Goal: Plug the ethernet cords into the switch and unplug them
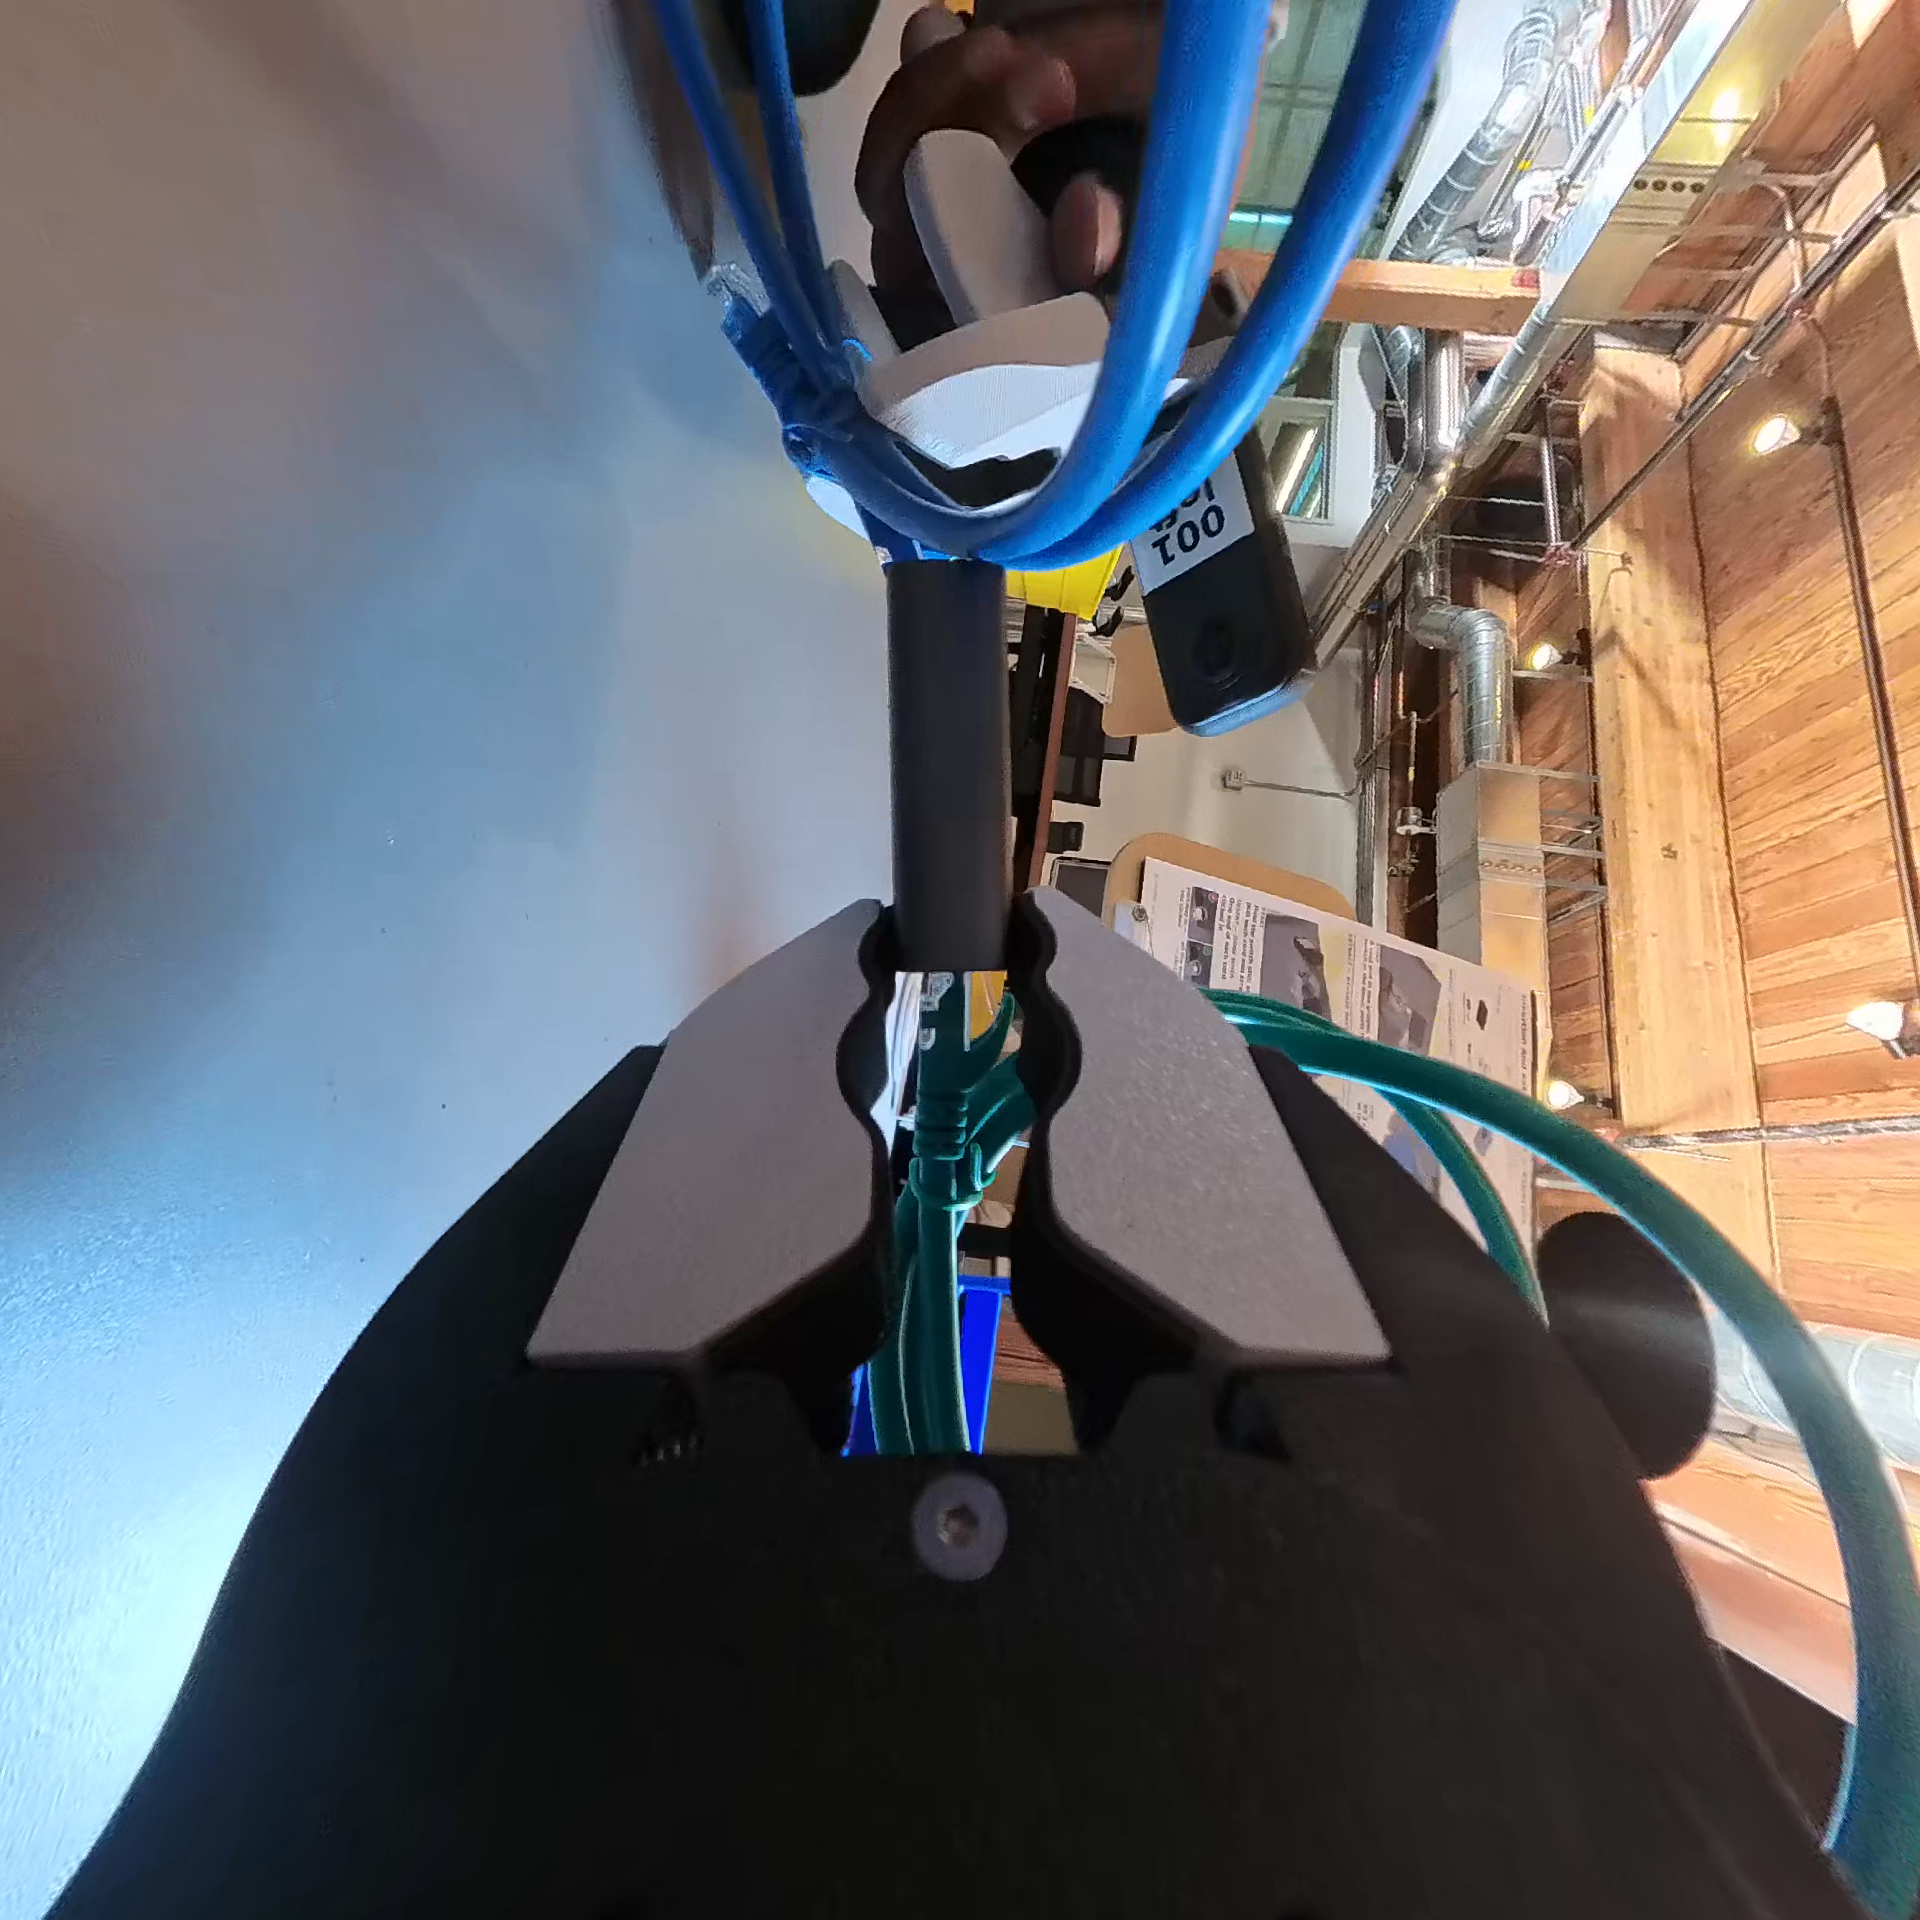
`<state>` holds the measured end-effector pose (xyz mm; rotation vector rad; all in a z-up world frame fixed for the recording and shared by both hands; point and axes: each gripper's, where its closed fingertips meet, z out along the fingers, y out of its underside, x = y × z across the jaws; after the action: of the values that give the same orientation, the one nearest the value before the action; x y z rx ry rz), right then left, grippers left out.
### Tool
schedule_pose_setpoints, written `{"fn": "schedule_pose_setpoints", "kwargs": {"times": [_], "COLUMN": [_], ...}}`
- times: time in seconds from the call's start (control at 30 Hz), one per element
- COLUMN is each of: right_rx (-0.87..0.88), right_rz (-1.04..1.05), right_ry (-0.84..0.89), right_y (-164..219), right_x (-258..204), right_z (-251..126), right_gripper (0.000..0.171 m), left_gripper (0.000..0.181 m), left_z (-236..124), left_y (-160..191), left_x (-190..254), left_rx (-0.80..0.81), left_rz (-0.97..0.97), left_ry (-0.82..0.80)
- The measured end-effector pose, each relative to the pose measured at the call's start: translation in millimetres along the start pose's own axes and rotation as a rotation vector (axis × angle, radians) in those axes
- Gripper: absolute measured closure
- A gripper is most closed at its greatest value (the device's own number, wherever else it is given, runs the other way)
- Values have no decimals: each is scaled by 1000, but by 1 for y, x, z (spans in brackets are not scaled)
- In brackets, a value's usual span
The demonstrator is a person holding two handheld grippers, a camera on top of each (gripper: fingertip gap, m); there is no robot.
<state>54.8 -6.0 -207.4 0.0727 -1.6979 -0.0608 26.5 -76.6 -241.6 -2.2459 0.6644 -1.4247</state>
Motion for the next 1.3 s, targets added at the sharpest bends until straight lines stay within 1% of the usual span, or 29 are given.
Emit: {"fn": "schedule_pose_setpoints", "kwargs": {"times": [0.1,0.2,0.37,0.5,0.7,0.8,0.93,1.03,1.13,1.2,1.27,1.3], "right_rx": [3,19,59,83,126,195,260,337,356,339,273,238], "right_rz": [-28,-58,-110,-110,-53,10,-47,-65,-33,-39,10,40], "right_ry": [6,2,-41,-75,-137,-202,-264,-318,-344,-335,-285,-250], "right_y": [0,-2,-8,-14,-24,-36,-50,-69,-68,-66,-51,-41], "right_x": [0,-2,-5,-5,-6,-9,-5,-4,-2,-4,2,6], "right_z": [-1,-3,-5,-7,-14,-19,-30,-37,-35,-33,-26,-22], "right_gripper": [150,151,151,151,151,151,150,151,151,150,150,150], "left_gripper": [168,168,169,170,170,169,169,170,169,169,167,167], "left_z": [1,7,9,11,20,26,33,41,42,36,23,16], "left_y": [1,4,5,5,8,20,27,38,39,35,20,10], "left_x": [1,4,5,5,15,29,36,46,49,42,39,35], "left_rx": [0,-33,-78,-104,-126,-204,-249,-380,-430,-384,-272,-208], "left_rz": [-22,-36,-60,-1,85,152,83,134,144,130,147,173], "left_ry": [18,43,49,7,-2,55,115,125,125,102,80,36]}}
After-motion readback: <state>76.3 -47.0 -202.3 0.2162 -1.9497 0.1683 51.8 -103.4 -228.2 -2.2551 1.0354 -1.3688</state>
